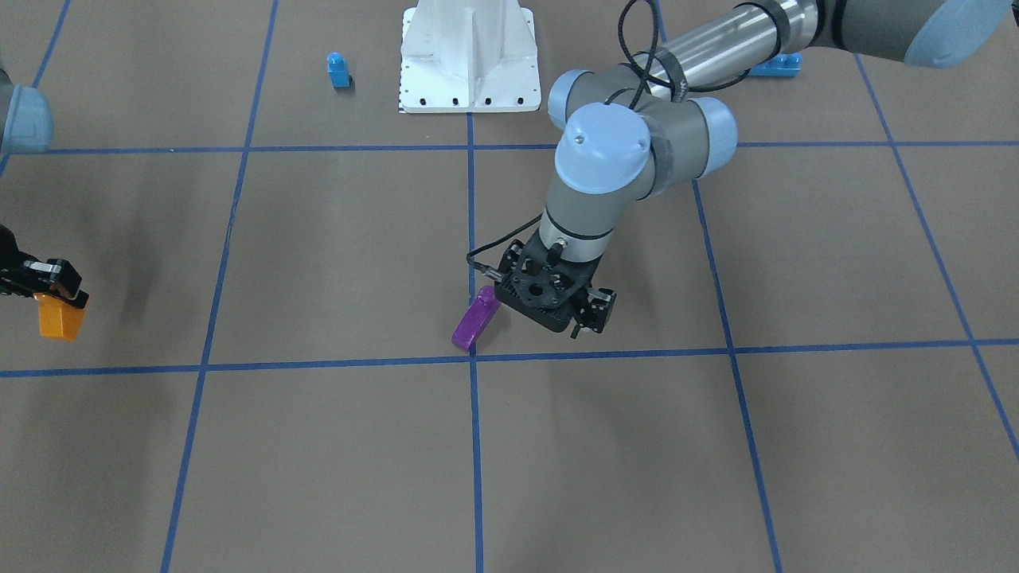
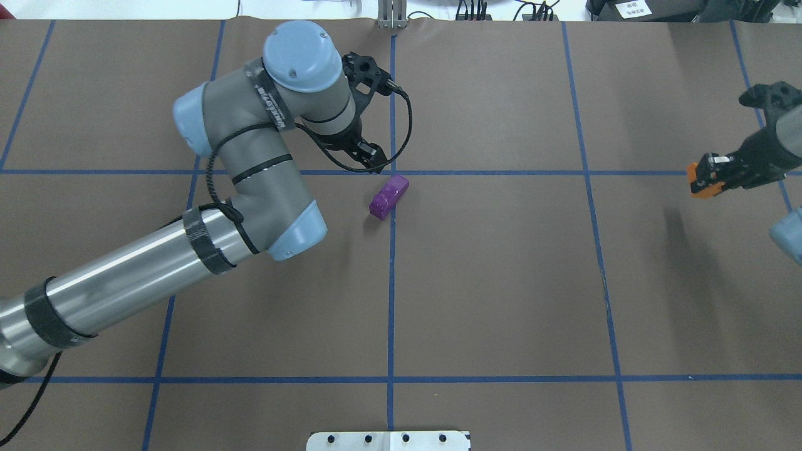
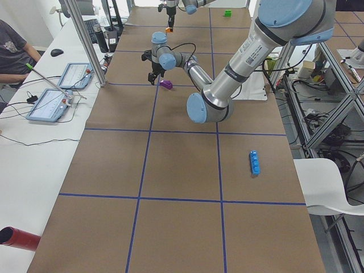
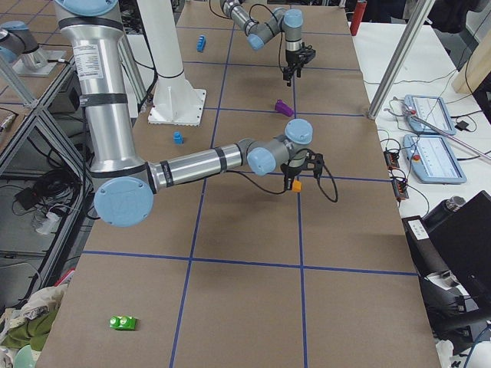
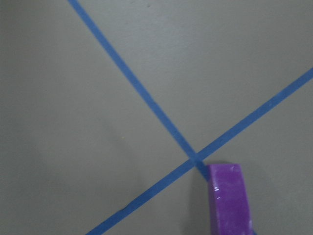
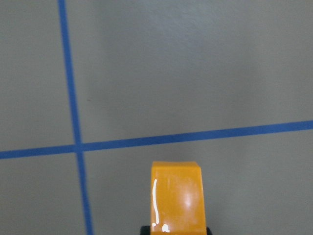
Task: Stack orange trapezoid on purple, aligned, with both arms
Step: 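Carry the orange block with the right gripper above the purple block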
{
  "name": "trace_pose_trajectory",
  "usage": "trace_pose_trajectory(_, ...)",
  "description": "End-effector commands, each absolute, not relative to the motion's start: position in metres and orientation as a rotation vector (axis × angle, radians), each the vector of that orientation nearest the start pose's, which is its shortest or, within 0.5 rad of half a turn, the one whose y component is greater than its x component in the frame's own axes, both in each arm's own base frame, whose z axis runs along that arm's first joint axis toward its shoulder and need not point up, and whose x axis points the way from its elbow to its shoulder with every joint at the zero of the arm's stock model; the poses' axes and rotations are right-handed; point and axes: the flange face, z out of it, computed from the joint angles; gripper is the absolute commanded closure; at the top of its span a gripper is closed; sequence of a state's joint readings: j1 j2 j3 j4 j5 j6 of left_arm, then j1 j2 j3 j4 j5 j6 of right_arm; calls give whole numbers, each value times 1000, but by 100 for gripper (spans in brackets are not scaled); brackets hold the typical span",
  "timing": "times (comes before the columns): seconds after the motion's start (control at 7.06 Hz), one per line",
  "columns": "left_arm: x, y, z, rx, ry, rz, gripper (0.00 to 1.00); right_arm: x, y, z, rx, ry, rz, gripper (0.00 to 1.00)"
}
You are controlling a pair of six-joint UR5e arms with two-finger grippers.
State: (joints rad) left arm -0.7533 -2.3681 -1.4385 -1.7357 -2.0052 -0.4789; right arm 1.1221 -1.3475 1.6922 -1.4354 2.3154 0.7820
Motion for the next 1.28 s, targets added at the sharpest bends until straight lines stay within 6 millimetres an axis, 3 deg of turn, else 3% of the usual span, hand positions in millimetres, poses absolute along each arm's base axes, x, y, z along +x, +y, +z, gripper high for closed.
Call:
trace_pose_trajectory(0.0, 383, -587, 276, 392, 815, 529, 0, -275, -594, 290, -153, -833, 162, 100)
trace_pose_trajectory(0.14, 337, -576, 321, 395, 779, 548, 0, -330, -584, 226, -204, -848, 225, 100)
trace_pose_trajectory(0.28, 295, -563, 371, 362, 742, 517, 0, -379, -566, 185, -236, -847, 284, 100)
trace_pose_trajectory(0.43, 247, -563, 416, 339, 698, 485, 0, -425, -550, 152, -248, -827, 330, 100)
trace_pose_trajectory(0.57, 203, -564, 449, 326, 658, 461, 0, -470, -543, 131, -269, -810, 381, 100)
trace_pose_trajectory(0.71, 140, -548, 501, 285, 622, 384, 0, -512, -537, 123, -280, -807, 462, 100)
trace_pose_trajectory(0.85, 94, -543, 526, 299, 582, 436, 0, -544, -533, 125, -277, -817, 542, 100)
trace_pose_trajectory(0.99, 57, -532, 551, 278, 567, 388, 0, -565, -528, 138, -283, -791, 589, 100)
trace_pose_trajectory(1.13, 50, -530, 562, 270, 560, 382, 0, -568, -531, 136, -296, -778, 659, 100)
